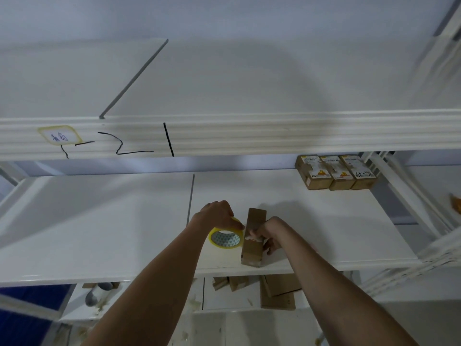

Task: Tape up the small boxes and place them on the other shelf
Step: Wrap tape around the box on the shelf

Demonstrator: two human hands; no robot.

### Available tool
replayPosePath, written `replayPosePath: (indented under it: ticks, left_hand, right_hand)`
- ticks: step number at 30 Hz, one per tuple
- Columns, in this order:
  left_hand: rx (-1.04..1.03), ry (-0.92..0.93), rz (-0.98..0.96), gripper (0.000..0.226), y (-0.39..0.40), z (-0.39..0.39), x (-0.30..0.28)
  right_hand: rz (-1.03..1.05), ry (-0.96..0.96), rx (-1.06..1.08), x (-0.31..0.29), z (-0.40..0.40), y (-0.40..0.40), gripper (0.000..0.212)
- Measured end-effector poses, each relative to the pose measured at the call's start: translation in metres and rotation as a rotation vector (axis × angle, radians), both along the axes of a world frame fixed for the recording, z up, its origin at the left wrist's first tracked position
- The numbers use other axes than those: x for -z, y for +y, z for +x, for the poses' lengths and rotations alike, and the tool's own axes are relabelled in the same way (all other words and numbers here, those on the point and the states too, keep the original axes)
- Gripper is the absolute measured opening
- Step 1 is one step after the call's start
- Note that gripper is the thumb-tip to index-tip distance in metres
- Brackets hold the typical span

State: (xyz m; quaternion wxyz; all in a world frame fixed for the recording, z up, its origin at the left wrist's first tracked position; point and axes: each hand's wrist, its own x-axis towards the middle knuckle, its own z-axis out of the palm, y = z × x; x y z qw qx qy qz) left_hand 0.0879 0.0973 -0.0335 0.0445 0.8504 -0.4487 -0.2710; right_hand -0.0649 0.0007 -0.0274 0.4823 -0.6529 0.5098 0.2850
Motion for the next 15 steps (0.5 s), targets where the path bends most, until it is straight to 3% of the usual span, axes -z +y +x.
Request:
replayPosePath:
  ticks: [10, 15]
  left_hand:
    - [0.053, -0.094, 0.033, 0.062, 0.003, 0.005, 0.008]
    - [0.037, -0.12, 0.049, 0.077, 0.006, 0.005, 0.012]
  right_hand:
    - [-0.007, -0.068, 0.033, 0.004, -0.002, -0.003, 0.057]
    - [-0.028, -0.132, 0.066, 0.005, -0.005, -0.004, 0.064]
